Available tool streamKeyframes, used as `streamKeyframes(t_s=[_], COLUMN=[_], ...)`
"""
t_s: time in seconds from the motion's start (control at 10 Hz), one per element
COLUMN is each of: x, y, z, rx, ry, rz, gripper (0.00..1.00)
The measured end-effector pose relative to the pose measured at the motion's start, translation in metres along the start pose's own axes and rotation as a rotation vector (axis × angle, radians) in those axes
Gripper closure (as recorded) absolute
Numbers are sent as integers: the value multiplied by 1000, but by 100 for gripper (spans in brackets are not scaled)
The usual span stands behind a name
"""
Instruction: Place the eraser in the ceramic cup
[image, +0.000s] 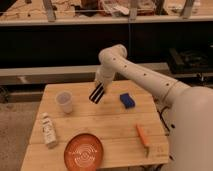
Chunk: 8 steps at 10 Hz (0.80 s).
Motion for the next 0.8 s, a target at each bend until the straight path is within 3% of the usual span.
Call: streamKeyframes(t_s=[0.1, 0.2, 0.4, 0.8], x=[-5, -17, -37, -63], y=[-8, -26, -56, -118], z=[-18, -43, -55, -36], rx=[42, 122, 190, 306], ry=[13, 37, 60, 70], rz=[-12, -34, -60, -112], gripper=[100, 100, 100, 100])
